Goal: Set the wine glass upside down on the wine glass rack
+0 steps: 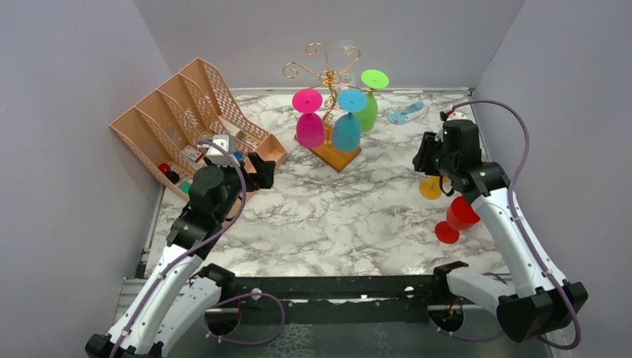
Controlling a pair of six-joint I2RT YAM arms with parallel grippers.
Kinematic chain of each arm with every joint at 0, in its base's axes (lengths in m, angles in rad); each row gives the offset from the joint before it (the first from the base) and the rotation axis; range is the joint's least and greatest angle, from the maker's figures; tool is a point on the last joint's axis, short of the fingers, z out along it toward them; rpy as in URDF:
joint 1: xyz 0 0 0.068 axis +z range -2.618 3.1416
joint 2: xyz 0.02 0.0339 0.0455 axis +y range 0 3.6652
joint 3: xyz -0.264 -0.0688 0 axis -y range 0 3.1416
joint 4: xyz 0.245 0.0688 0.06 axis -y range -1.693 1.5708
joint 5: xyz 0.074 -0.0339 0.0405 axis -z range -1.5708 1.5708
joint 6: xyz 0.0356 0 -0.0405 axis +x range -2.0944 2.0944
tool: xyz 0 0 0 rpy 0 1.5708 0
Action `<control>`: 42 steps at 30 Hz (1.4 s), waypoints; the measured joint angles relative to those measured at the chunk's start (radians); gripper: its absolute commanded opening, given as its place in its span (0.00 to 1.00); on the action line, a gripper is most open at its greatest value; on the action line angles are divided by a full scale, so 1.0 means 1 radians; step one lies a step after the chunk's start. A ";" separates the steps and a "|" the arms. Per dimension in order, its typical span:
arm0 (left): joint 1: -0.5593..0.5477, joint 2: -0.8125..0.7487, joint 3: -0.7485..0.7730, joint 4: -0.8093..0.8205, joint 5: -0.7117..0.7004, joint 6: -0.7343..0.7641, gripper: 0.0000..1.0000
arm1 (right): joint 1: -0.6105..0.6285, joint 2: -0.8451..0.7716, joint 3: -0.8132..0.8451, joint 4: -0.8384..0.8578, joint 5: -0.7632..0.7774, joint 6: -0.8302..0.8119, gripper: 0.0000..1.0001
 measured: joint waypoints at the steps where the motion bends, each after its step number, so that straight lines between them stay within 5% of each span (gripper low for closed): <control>1: 0.000 -0.016 -0.020 -0.006 0.004 0.028 0.99 | 0.000 0.013 0.005 -0.005 0.024 -0.008 0.41; 13: -0.017 -0.111 -0.096 -0.025 0.010 0.177 0.99 | 0.000 0.152 0.058 -0.029 0.265 -0.056 0.43; 42: -0.049 -0.151 -0.121 -0.024 -0.022 0.218 0.94 | 0.000 0.306 0.043 0.002 0.338 -0.101 0.18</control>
